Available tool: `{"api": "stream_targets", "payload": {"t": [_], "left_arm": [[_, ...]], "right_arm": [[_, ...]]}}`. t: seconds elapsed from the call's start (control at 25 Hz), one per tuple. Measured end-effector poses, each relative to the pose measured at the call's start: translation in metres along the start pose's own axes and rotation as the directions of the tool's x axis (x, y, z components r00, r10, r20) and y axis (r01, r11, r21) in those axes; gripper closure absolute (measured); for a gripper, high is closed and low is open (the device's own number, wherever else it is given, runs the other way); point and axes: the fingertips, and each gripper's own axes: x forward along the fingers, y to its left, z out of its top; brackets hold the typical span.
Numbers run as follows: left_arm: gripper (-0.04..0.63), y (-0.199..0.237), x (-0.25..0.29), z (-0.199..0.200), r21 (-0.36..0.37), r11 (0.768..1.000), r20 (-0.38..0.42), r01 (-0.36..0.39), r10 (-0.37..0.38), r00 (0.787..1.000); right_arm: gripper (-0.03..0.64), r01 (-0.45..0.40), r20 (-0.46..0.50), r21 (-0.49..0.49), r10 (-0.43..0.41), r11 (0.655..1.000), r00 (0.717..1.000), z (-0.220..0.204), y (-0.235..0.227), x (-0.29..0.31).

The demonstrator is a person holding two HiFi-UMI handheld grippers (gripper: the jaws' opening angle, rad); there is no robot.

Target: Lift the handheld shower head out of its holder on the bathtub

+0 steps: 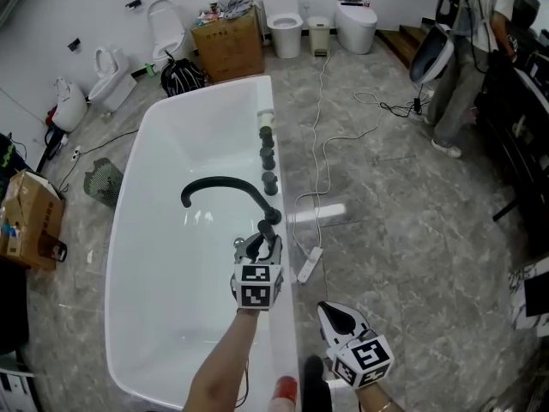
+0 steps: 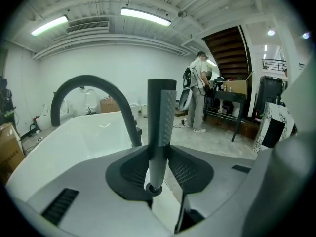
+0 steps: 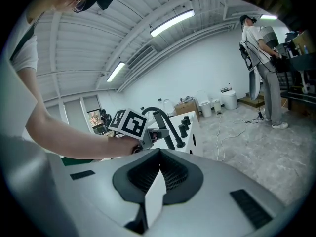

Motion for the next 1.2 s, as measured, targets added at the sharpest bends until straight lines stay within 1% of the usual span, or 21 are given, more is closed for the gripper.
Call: {"api": "stream_targets", "payload": {"t": [0.32, 0.8, 1.0, 1.2], "left_arm": [[0.457, -0.011, -0.061, 0.047, 0.052, 0.998, 0.048, 0.021, -0.023, 0.999], [0.457, -0.029, -0.161, 0.100, 0.123, 0.992, 0.128, 0.042, -0.057, 0.990], [0.457, -0.029, -0.204, 0.111, 0.159, 0.986, 0.163, 0.044, -0.070, 0.984], [0.457, -0.032, -0.246, 0.123, 0.170, 0.984, 0.184, 0.043, -0.075, 0.980]], "right_arm": [[0.611, -0.006, 0.039, -0.018, 0.006, 1.000, 0.999, 0.029, 0.036, -0.029], [0.611, -0.005, 0.090, -0.055, 0.010, 0.998, 0.996, 0.056, 0.096, -0.083], [0.611, 0.000, 0.124, -0.045, 0.006, 0.999, 0.992, 0.063, 0.130, -0.100], [0.611, -0.002, 0.138, -0.067, 0.012, 0.998, 0.990, 0.071, 0.161, -0.120]]}}
